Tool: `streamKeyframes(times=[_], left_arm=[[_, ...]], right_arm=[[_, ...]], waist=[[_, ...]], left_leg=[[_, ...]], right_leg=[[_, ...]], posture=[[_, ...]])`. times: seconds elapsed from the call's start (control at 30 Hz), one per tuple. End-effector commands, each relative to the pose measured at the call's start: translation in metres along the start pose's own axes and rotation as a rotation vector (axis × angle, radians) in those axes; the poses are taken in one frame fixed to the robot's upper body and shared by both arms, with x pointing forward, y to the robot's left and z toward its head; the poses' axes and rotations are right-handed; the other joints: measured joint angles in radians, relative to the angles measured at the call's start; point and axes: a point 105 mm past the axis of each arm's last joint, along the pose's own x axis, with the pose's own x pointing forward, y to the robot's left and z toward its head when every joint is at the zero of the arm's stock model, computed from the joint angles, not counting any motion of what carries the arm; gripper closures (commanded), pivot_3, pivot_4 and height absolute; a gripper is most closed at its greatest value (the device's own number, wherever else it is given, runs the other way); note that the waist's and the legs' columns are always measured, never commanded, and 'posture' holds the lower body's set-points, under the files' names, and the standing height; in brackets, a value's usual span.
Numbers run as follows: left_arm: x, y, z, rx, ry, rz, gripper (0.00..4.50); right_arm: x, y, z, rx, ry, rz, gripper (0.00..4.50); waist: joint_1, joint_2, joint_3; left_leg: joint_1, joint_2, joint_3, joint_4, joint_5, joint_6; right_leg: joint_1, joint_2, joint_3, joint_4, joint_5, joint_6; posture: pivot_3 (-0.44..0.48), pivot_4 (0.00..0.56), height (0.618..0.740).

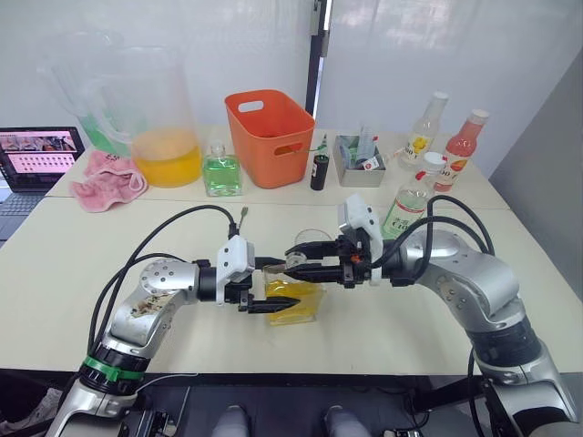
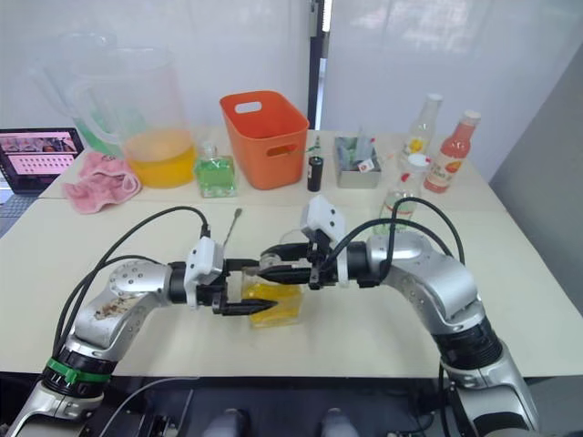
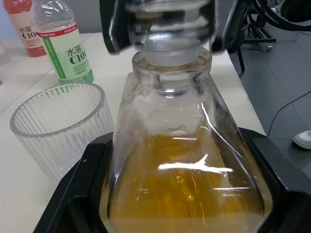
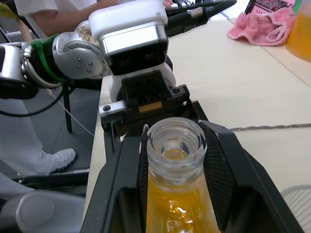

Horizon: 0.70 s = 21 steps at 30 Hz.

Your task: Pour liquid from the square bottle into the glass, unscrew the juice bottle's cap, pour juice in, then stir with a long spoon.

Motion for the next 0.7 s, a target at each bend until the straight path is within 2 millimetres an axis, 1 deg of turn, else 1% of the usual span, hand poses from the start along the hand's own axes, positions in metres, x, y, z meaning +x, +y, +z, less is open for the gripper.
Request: streamKeyframes(times=[0.03,0.2,0.3,0.33,0.4,0.43,0.47,0.5,0.57,0.63,0.7], left_arm=[[0.004,-0.004,0.0,0.013,0.013,-0.025,1.71],[0.005,-0.005,-0.001,0.004,0.016,-0.032,1.71],[0.006,-0.006,-0.002,0.002,0.016,-0.035,1.71],[0.006,-0.006,-0.001,0.002,0.015,-0.035,1.71],[0.007,-0.006,-0.001,0.001,0.01,-0.036,1.71],[0.007,-0.006,0.0,0.0,0.005,-0.035,1.71],[0.007,-0.007,0.001,-0.002,-0.004,-0.034,1.71],[0.008,-0.007,0.001,-0.004,-0.009,-0.034,1.71],[0.008,-0.008,0.003,-0.005,-0.017,-0.03,1.71],[0.007,-0.008,0.004,-0.005,-0.021,-0.026,1.71],[0.007,-0.008,0.004,-0.006,-0.024,-0.021,1.71]], right_arm=[[-0.005,0.007,0.031,-0.09,-0.08,0.02,3.43],[-0.009,0.005,0.045,-0.114,-0.127,0.009,3.43],[-0.019,-0.002,0.053,-0.124,-0.142,-0.04,3.43],[-0.026,-0.007,0.054,-0.127,-0.139,-0.072,3.43],[-0.047,-0.022,0.053,-0.13,-0.117,-0.171,3.43],[-0.061,-0.031,0.051,-0.127,-0.096,-0.236,3.43],[-0.083,-0.042,0.044,-0.12,-0.064,-0.328,3.43],[-0.098,-0.049,0.039,-0.116,-0.04,-0.386,3.43],[-0.135,-0.063,0.022,-0.094,0.027,-0.535,3.43],[-0.159,-0.069,0.009,-0.079,0.07,-0.625,3.43],[-0.174,-0.072,-0.001,-0.068,0.1,-0.678,3.43]], waist=[[0.001,0.0,0.0],[0.002,0.0,0.0],[0.002,0.0,0.0],[0.003,0.0,0.0],[0.006,0.0,0.0],[0.009,0.0,0.0],[0.011,0.0,0.0],[0.015,0.0,0.0],[0.016,0.0,0.0],[0.017,0.001,0.0],[0.017,0.003,-0.001]], left_leg=[[0.0,0.0,0.0,0.0,0.0,0.0],[0.0,0.0,-0.001,0.0,0.0,0.0],[0.0,0.0,-0.001,0.0,0.0,0.0],[0.0,0.0,-0.001,0.0,0.0,0.0],[0.0,0.0,-0.001,0.0,0.0,0.0],[0.0,0.0,-0.001,0.0,0.0,0.0],[0.0,0.0,-0.001,0.0,0.0,0.0],[0.0,0.0,-0.001,0.0,0.0,0.0],[0.0,0.0,0.0,0.0,0.0,0.0],[0.0,0.0,0.0,-0.001,0.0,0.0],[0.0,0.0,0.0,-0.001,0.0,0.0]], right_leg=[[0.0,0.0,0.0,0.0,0.0,0.0],[0.001,0.0,0.0,0.0,0.0,0.0],[0.001,0.0,0.0,0.0,0.0,0.0],[0.001,0.0,0.0,0.0,0.0,0.0],[0.001,0.0,-0.001,-0.001,0.0,0.0],[0.001,0.0,-0.001,-0.001,-0.001,-0.002],[0.001,0.0,0.0,-0.002,-0.001,-0.003],[0.001,0.0,0.0,-0.002,-0.002,-0.004],[0.001,0.0,0.0,-0.003,-0.002,-0.004],[0.001,0.0,0.0,-0.002,-0.002,-0.003],[0.001,0.0,0.0,-0.002,-0.001,-0.001]], posture=[[0.0,0.15,0.74],[0.0,0.15,0.74],[0.0,0.15,0.74],[0.0,0.15,0.74],[0.0,0.15,0.74],[0.0,0.15,0.74],[0.0,0.15,0.74],[0.0,0.15,0.74],[0.0,0.15,0.74],[0.0,0.15,0.74],[0.0,0.15,0.74]])
